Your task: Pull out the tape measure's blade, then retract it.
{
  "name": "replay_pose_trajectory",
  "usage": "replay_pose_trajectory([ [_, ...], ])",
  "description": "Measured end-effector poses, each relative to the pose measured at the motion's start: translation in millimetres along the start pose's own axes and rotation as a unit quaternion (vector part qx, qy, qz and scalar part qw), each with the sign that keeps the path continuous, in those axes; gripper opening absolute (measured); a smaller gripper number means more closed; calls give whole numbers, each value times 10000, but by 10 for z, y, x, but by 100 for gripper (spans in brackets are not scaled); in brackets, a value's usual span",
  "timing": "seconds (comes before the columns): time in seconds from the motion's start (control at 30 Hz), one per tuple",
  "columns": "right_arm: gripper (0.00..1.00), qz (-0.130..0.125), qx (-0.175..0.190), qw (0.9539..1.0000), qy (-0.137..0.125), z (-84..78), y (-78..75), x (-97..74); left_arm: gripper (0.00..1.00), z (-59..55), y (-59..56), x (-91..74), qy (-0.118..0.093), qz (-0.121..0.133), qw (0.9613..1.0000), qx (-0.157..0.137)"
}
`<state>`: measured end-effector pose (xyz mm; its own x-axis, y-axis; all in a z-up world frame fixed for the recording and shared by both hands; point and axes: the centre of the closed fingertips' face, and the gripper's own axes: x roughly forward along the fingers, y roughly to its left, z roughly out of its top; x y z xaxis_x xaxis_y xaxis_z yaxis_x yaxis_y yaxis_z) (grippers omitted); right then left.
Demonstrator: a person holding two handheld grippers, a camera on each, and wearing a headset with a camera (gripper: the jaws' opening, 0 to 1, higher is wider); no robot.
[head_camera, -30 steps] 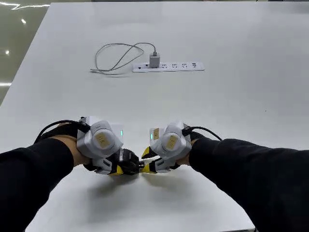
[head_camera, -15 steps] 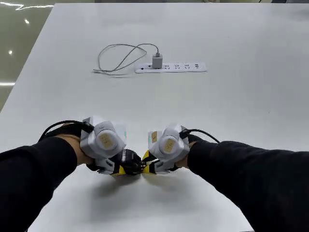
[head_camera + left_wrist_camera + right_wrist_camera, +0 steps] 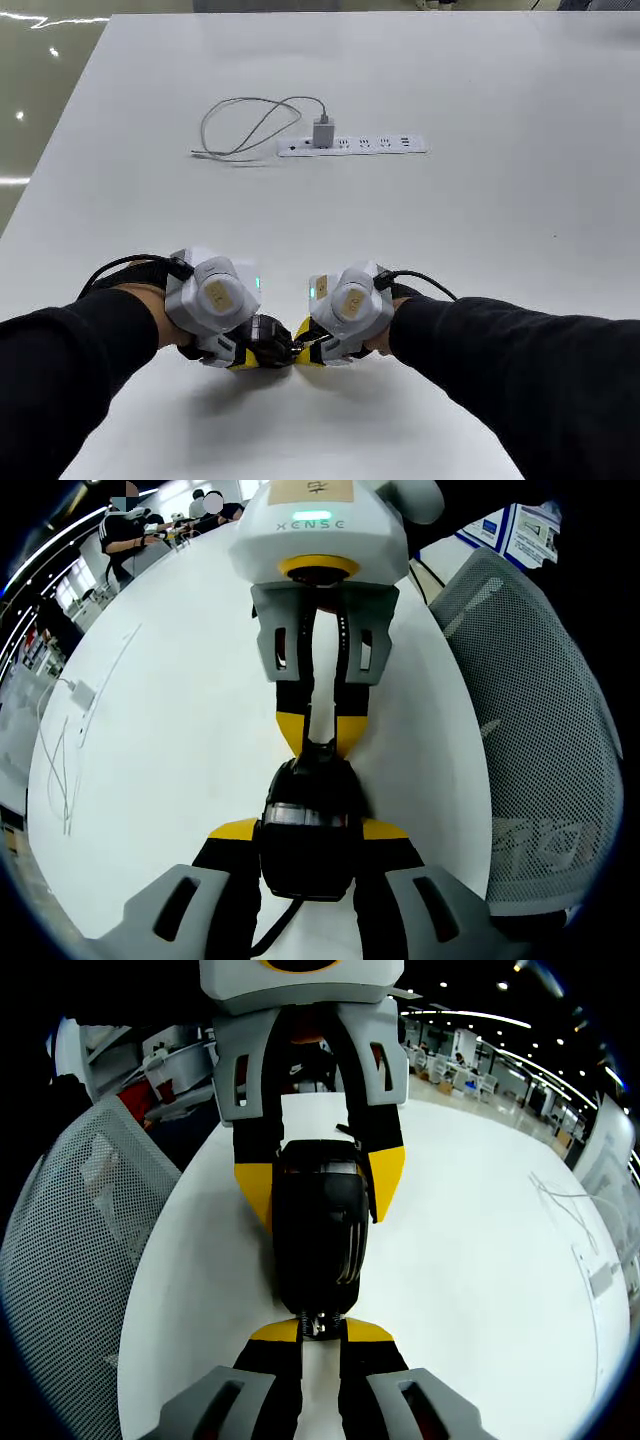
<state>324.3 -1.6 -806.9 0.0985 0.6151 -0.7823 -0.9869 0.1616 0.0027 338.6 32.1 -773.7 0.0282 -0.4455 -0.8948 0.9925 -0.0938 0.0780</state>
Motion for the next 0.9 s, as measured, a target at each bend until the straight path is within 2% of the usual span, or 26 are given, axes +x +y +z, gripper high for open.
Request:
replay_pose_trajectory([
  [0.37, 9, -19, 126, 9999, -16, -54, -10, -47, 30, 2, 8, 2, -17, 1, 10000, -47],
  [0.53, 9, -56, 41, 10000, 10, -65, -4, -60, 30, 4, 6, -1, -22, 4, 10000, -46],
  [0.9, 9, -34, 127, 9999, 18, -90, -2, -86, 30, -4, 4, -3, -12, 4, 10000, -31],
])
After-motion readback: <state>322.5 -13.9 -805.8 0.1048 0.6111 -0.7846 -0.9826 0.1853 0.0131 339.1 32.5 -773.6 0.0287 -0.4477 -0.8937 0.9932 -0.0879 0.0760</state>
